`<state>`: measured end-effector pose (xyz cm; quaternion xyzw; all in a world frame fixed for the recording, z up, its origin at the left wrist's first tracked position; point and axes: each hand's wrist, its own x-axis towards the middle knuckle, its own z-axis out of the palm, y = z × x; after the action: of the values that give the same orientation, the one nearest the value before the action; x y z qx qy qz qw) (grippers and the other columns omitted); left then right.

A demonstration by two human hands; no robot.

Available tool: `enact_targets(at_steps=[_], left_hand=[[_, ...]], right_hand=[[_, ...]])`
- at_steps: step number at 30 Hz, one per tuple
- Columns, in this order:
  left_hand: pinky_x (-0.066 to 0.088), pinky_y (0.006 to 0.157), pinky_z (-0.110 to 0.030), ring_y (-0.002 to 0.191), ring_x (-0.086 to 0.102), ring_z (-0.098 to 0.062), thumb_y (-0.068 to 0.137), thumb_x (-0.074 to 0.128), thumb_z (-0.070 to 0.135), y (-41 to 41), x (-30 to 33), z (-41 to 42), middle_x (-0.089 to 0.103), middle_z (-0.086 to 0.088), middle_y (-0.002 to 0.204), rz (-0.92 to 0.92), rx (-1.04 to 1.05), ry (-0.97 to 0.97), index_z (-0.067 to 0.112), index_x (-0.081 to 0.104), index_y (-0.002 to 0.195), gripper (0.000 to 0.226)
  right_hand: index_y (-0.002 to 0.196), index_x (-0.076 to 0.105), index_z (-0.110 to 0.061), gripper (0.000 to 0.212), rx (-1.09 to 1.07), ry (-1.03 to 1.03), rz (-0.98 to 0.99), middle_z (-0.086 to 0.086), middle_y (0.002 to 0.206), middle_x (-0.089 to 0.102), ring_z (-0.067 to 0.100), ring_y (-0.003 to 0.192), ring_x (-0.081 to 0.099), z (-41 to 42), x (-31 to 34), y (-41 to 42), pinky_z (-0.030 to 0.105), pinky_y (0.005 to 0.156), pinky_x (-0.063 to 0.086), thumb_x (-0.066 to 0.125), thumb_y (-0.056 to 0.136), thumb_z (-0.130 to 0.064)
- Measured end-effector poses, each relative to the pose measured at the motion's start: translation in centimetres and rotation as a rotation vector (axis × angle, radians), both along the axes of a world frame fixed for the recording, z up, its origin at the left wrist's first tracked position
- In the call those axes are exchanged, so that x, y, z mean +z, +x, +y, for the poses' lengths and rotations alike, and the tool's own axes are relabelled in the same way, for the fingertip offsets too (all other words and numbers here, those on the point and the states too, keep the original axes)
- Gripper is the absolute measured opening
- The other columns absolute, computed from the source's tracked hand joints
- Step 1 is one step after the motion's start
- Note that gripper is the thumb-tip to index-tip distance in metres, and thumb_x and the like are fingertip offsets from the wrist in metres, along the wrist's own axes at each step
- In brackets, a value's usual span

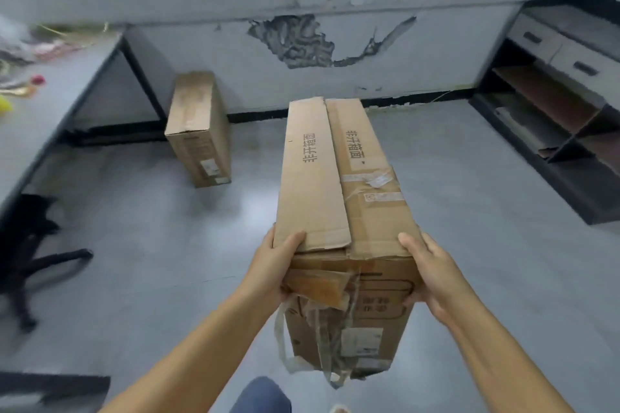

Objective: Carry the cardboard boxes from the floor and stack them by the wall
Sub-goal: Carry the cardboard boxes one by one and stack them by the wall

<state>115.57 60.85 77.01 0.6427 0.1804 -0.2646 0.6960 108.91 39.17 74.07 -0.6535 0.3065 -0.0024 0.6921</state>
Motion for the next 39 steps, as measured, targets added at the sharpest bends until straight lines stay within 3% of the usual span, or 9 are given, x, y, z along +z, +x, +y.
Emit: enact_targets(at_steps=[5,10,13,16,23,26,31,35,39], left_hand=[[0.05,0.041,-0.024,0.077,0.064,-0.013,0.094,0.057,0.031,7.4,0.4,0.0,0.065,0.007,0.094,-0.012,0.127,0.008,0.033,0.055,0.113,0.019],[0.047,0.039,-0.022,0.053,0.066,-0.005,0.094,0.057,0.03,16.3,-0.8,1.6,0.067,0.008,0.088,-0.027,0.201,-0.003,0.034,0.059,0.107,0.014],[0.047,0.04,-0.022,0.066,0.066,-0.01,0.094,0.057,0.031,23.6,-1.3,3.1,0.066,0.007,0.092,-0.03,0.204,0.008,0.032,0.058,0.114,0.02],[0.048,0.041,-0.022,0.071,0.065,-0.011,0.094,0.056,0.031,30.9,-1.0,4.6,0.067,0.006,0.095,-0.03,0.205,0.008,0.029,0.057,0.118,0.024],[0.05,0.043,-0.024,0.079,0.066,-0.013,0.093,0.057,0.032,46.0,-0.1,7.6,0.068,0.006,0.1,-0.03,0.217,0.012,0.031,0.056,0.12,0.027],[0.052,0.048,-0.028,0.086,0.068,-0.017,0.092,0.059,0.034,52.1,-0.9,8.6,0.069,0.003,0.104,-0.027,0.243,0.007,0.031,0.057,0.12,0.029],[0.052,0.048,-0.028,0.067,0.071,-0.011,0.091,0.06,0.031,61.8,-3.1,8.5,0.074,0.007,0.089,-0.024,0.297,-0.008,0.032,0.062,0.11,0.019],[0.051,0.045,-0.027,0.063,0.07,-0.009,0.092,0.059,0.03,70.7,-5.0,7.5,0.074,0.008,0.082,-0.008,0.352,0.006,0.032,0.062,0.104,0.013],[0.055,0.051,-0.031,0.072,0.071,-0.011,0.093,0.058,0.032,79.7,-6.7,7.6,0.074,0.01,0.087,0.034,0.362,0.022,0.035,0.062,0.104,0.012]], right_hand=[[0.099,0.063,-0.044,0.015,0.147,0.006,0.0,-0.015,0.079,0.073,0.009,0.064,0.07,-0.7,0.3,10.0,0.031,0.042,0.047,0.05,0.096,-0.036],[0.108,0.062,-0.041,0.017,0.223,0.003,-0.004,-0.013,0.085,0.073,0.013,0.071,0.07,0.6,-0.9,21.0,0.032,0.042,0.048,0.052,0.095,-0.037],[0.119,0.059,-0.036,0.025,0.236,0.004,-0.01,-0.005,0.099,0.07,0.021,0.083,0.068,2.3,-1.5,28.5,0.034,0.042,0.049,0.052,0.095,-0.037],[0.119,0.058,-0.038,0.025,0.245,0.014,-0.005,-0.005,0.098,0.071,0.022,0.083,0.068,3.9,-1.3,36.0,0.037,0.045,0.051,0.052,0.095,-0.037],[0.121,0.057,-0.041,0.027,0.251,0.04,0.001,-0.009,0.093,0.072,0.02,0.079,0.068,6.7,-0.3,50.9,0.03,0.042,0.047,0.05,0.095,-0.038],[0.119,0.057,-0.045,0.025,0.288,0.043,0.008,-0.009,0.099,0.071,0.021,0.084,0.067,7.2,-0.7,57.5,0.032,0.045,0.049,0.05,0.095,-0.039],[0.114,0.059,-0.044,0.022,0.33,0.055,0.014,-0.014,0.091,0.072,0.012,0.077,0.069,7.3,-2.4,67.8,0.03,0.046,0.05,0.049,0.096,-0.036],[0.105,0.058,-0.049,0.019,0.354,0.063,0.051,-0.021,0.082,0.071,0.01,0.075,0.068,6.6,-4.0,77.3,0.034,0.048,0.052,0.048,0.097,-0.035],[0.1,0.058,-0.053,0.022,0.405,0.07,0.084,-0.02,0.09,0.071,0.01,0.08,0.069,6.6,-5.3,86.7,0.032,0.051,0.054,0.047,0.097,-0.034]])
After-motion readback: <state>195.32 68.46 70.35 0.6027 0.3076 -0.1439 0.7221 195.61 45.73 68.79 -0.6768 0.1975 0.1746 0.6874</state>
